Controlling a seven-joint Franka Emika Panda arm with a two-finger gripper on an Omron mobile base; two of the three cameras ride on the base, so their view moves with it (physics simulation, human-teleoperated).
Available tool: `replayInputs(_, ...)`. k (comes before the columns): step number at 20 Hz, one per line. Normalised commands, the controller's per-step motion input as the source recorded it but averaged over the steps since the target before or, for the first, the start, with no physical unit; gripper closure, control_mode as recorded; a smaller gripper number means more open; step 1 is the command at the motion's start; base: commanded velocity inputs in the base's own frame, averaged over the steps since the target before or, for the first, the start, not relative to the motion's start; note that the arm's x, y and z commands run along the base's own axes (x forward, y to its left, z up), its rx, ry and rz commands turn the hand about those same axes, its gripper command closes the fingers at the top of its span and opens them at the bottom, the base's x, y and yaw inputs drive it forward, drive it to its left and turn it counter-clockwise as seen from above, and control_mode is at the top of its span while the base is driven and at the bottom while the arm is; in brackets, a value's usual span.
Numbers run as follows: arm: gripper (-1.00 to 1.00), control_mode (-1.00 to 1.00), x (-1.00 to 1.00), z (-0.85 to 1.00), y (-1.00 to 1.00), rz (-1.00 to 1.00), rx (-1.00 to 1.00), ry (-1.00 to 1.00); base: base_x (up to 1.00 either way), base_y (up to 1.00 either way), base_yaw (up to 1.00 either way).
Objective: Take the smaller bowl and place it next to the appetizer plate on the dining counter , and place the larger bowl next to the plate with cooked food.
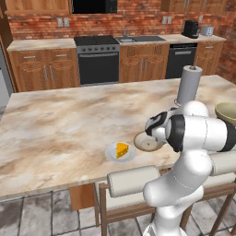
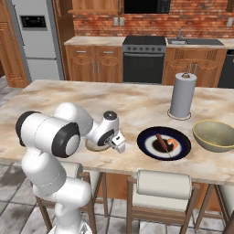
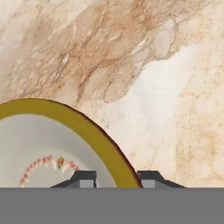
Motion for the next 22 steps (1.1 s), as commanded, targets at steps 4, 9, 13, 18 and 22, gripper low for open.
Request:
replayInputs(4,-1.00,-1.00,0.00,0.09,-0.03,-0.01,0.00,0.00,0.00,0.00,0.00)
replayInputs(9,-1.00,-1.00,-0.05,0.36,-0.20,0.00,0.00,0.00,0.00,0.00,0.00)
replayInputs(13,-1.00,-1.00,-0.18,0.47,-0.39,0.00,-0.07,0.00,0.00,0.00,0.00)
replayInputs(18,-1.00,-1.00,-0.69,0.84,-0.37,0.00,-0.03,0.00,0.00,0.00,0.00)
replayInputs(22,-1.00,-1.00,-0.94,1.00,-0.03,0.07,-0.06,-0.17,0.00,0.00,0.00)
